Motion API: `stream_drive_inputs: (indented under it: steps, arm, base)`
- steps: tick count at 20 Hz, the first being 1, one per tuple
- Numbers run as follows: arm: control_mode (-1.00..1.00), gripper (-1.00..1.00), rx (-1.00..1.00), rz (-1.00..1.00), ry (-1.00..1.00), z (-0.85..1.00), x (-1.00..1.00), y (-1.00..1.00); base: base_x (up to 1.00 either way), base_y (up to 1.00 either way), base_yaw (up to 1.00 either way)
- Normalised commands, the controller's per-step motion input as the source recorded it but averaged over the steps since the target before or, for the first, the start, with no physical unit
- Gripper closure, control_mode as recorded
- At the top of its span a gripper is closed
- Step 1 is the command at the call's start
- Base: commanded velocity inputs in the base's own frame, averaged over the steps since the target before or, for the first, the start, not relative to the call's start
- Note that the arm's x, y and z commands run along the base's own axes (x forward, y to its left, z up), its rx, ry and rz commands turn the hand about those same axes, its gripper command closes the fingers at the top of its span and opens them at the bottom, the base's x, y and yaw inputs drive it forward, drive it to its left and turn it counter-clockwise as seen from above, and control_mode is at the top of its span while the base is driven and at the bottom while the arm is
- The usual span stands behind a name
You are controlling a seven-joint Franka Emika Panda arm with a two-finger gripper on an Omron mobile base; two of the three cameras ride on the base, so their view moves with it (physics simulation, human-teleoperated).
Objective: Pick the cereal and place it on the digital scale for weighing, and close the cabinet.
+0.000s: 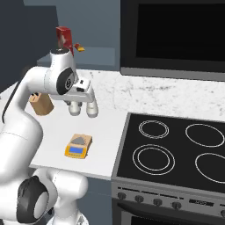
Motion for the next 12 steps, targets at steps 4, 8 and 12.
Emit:
stream_drive_inputs:
  steps: [4, 8, 12]
  arm:
    - [-1.00, -1.00, 0.00, 0.00, -0.07, 0.00, -0.40, 0.00]
    - [-1.00, -1.00, -0.01, 0.02, -0.18, 0.00, -0.97, 0.00]
    - [-1.00, -1.00, 0.02, 0.17, -0.39, 0.36, -0.83, -0.03]
  base:
    - [0.00, 0.00, 0.00]
    - [0.00, 0.00, 0.00]
    - [0.00, 0.00, 0.00]
